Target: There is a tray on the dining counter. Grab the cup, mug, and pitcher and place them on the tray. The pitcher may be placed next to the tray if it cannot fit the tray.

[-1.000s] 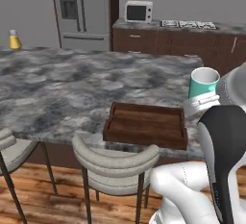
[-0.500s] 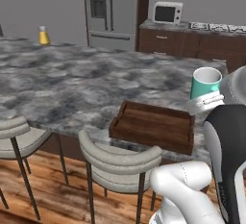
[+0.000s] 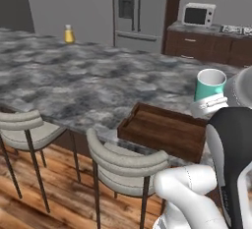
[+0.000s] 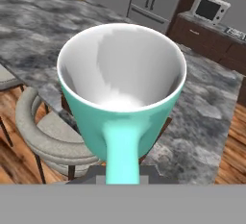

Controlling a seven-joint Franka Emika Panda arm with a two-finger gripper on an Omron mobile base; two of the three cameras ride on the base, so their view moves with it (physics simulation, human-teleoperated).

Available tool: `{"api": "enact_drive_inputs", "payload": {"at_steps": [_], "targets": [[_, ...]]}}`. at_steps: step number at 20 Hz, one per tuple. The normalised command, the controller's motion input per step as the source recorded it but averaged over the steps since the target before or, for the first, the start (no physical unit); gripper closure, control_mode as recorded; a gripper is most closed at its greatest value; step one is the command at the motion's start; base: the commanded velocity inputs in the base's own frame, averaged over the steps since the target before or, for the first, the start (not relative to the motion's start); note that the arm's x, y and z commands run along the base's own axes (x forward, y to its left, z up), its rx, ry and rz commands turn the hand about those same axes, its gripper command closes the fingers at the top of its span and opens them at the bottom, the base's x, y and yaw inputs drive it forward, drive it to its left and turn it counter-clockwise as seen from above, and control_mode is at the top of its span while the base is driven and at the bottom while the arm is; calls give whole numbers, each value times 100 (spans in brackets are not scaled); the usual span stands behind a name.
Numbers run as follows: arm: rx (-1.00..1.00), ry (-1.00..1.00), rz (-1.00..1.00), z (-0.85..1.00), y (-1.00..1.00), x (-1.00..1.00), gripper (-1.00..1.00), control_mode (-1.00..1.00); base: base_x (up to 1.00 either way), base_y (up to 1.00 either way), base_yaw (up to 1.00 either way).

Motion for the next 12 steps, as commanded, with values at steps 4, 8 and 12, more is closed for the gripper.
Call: {"api": "enact_drive_inputs", "payload": {"at_steps": [4, 8, 12], "targets": [[0, 0, 0, 0, 0, 0, 100, 100, 100, -78, 23], [0, 0, 0, 0, 0, 0, 100, 100, 100, -76, 18], [0, 0, 0, 0, 0, 0, 100, 100, 100, -81, 20]]}}
